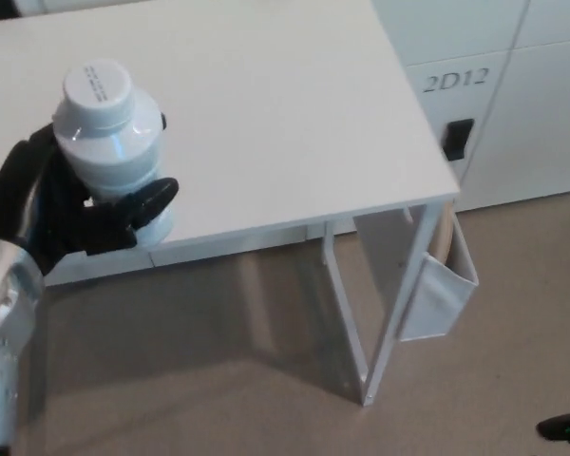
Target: The robot picks up a bottle from a person using its left hand and walk towards the table in frontand put the bottle on the table.
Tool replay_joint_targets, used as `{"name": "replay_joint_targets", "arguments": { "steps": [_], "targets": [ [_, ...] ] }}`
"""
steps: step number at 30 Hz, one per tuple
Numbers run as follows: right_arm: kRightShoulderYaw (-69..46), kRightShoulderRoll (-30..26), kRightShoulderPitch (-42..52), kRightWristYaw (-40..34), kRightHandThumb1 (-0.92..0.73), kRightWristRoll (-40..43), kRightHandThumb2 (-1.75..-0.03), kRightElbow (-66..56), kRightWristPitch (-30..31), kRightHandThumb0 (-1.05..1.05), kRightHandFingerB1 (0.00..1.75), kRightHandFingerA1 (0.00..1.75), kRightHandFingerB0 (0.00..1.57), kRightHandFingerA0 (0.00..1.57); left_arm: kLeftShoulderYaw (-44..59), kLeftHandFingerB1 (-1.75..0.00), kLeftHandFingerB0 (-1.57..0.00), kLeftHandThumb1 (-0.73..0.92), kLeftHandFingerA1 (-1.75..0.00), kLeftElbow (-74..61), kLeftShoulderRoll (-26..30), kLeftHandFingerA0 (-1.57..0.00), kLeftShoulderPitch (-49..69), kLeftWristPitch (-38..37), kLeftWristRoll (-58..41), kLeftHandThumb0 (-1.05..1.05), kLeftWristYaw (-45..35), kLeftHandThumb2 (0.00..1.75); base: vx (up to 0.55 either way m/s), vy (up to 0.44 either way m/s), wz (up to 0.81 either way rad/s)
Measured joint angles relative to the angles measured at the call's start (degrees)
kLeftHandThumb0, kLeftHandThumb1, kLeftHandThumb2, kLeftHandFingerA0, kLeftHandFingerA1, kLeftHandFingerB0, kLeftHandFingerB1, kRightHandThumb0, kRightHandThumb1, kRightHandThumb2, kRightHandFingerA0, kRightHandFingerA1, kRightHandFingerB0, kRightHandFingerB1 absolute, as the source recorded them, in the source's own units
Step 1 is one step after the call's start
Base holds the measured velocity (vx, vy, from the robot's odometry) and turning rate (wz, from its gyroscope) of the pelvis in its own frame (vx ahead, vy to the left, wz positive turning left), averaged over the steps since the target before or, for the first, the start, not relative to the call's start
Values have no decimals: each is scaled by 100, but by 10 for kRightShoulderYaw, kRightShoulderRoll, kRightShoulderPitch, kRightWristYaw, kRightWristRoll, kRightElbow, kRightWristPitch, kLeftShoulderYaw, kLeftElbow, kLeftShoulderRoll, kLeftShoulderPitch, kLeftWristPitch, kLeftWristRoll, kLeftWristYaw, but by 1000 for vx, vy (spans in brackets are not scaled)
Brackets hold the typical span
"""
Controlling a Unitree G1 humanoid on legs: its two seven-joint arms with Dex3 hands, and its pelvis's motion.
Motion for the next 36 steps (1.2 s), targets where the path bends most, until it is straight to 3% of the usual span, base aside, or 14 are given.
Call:
{"name": "replay_joint_targets", "arguments": {
  "steps": [8, 12, 15, 17, 24, 29, 34, 35, 36],
  "targets": [
    [3, 8, 1, 0, -49, 0, -65, -1, 0, -38, 66, 81, 62, 73, 24, -97, -69, 83, -167, 126, -12, -86, -68, 5, -5, -17, 9, 68, -4, 50, 8],
    [2, 8, 1, 0, -49, 1, -66, -1, 0, -38, 66, 71, 62, 64, 27, -98, -68, 83, -170, 161, -21, -85, -99, 5, -9, -17, 11, 66, 0, 0, 0],
    [1, 7, 0, 1, -48, 1, -66, -1, 0, -39, 66, 71, 62, 63, 28, -97, -70, 84, -169, 185, -23, -79, -123, 4, -9, -18, 14, 64, 0, 0, 0],
    [0, 7, 0, 1, -48, 1, -66, -1, 0, -38, 66, 73, 63, 63, 29, -96, -67, 84, -169, 202, -23, -85, -139, 4, -9, -15, 17, 67, 0, 0, 0],
    [1, 7, -2, 1, -48, 0, -66, -1, 0, -39, 67, 74, 64, 65, 26, -103, -77, 83, -167, 258, -23, -84, -178, 0, -5, -15, 29, 66, 0, 0, 0],
    [4, 8, -6, 1, -47, 0, -66, -1, 0, -40, 67, 76, 65, 65, 11, -105, -74, 87, -165, 306, -29, -84, -194, -25, 10, -12, 40, 69, 0, 0, 0],
    [8, 8, -11, 1, -47, 0, -67, -2, 0, -38, 67, 79, 64, 63, -12, -97, -80, 80, -147, 336, -33, -89, -203, -48, 27, -11, 49, 76, 0, 0, 0],
    [8, 8, -12, 1, -33, 0, -87, -3, 0, -42, 72, 81, 59, 67, -17, -92, -81, 79, -140, 341, -33, -88, -203, -53, 32, -9, 51, 74, 0, 0, 0],
    [9, 8, -12, 1, -33, 0, -87, -3, 0, -42, 73, 81, 61, 66, -23, -93, -83, 79, -135, 344, -33, -90, -203, -58, 36, -10, 52, 75, 0, 0, 0]
  ]
}}
